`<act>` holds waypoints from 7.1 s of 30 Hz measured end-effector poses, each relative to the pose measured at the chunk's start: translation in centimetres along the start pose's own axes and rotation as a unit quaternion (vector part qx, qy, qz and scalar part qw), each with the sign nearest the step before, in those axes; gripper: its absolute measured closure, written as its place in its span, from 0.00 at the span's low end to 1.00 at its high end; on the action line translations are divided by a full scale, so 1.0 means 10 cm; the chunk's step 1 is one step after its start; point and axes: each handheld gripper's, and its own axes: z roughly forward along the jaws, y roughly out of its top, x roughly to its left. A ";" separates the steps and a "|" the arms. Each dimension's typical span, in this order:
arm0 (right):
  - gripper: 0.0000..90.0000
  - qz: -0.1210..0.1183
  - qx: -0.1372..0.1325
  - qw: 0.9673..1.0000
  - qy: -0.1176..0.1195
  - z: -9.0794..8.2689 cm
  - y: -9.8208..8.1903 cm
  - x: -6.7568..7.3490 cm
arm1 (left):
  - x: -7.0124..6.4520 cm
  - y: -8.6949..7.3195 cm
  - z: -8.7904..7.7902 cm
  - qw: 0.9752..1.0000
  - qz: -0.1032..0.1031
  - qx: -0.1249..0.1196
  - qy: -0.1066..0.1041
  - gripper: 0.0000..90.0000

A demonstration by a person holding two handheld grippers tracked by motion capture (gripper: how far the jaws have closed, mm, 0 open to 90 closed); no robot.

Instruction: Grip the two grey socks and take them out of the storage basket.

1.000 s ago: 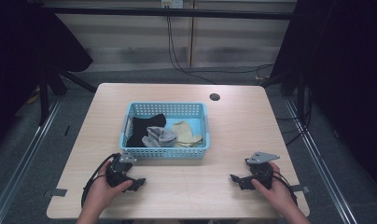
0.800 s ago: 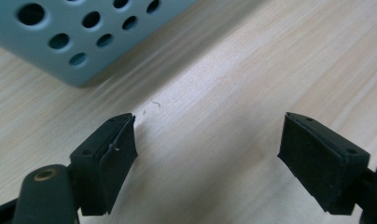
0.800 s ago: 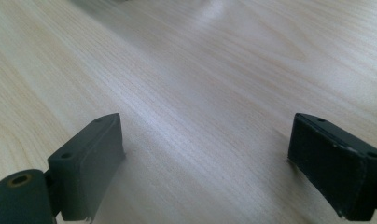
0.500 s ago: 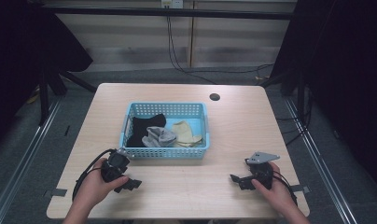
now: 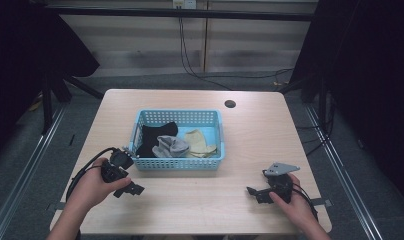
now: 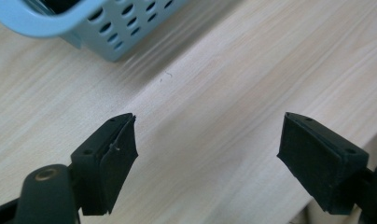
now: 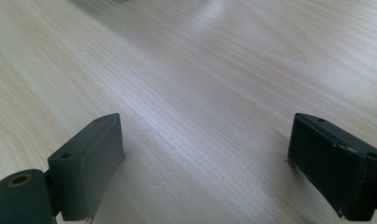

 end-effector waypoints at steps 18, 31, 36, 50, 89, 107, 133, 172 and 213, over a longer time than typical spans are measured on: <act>0.11 0.007 0.002 1.000 -0.001 0.00 0.00 0.01 | 0.04 0.53 -0.33 1.000 -0.012 0.001 0.012 0.19; 0.11 0.001 -0.003 1.000 0.000 0.00 0.00 0.00 | 0.26 0.86 -0.28 0.995 -0.080 -0.037 0.045 0.20; 0.11 0.001 -0.003 1.000 0.000 0.00 0.00 0.00 | 0.31 0.97 -0.17 0.993 -0.103 -0.040 0.033 0.21; 0.11 0.001 -0.003 1.000 0.000 0.00 0.00 0.00 | 0.26 1.29 0.31 0.990 -0.140 -0.015 0.025 0.27; 0.11 0.000 -0.002 1.000 0.001 0.00 0.00 0.00 | 0.30 1.42 0.65 0.994 -0.102 -0.015 0.030 0.78; 0.11 0.000 -0.003 1.000 0.001 0.00 0.00 0.00 | 0.28 1.49 0.55 0.993 -0.120 0.000 0.021 0.83; 0.11 0.000 -0.002 1.000 0.001 0.00 0.00 0.00 | 0.34 1.53 0.26 0.994 -0.109 0.014 0.015 0.97; 0.11 0.001 0.001 1.000 0.000 -0.01 0.00 0.01 | 0.29 1.64 -0.68 0.992 -0.123 0.005 -0.001 0.97; 0.11 0.003 0.002 1.000 -0.001 -0.01 0.00 0.01 | 0.82 0.74 -1.36 0.976 -0.214 -0.020 0.024 0.96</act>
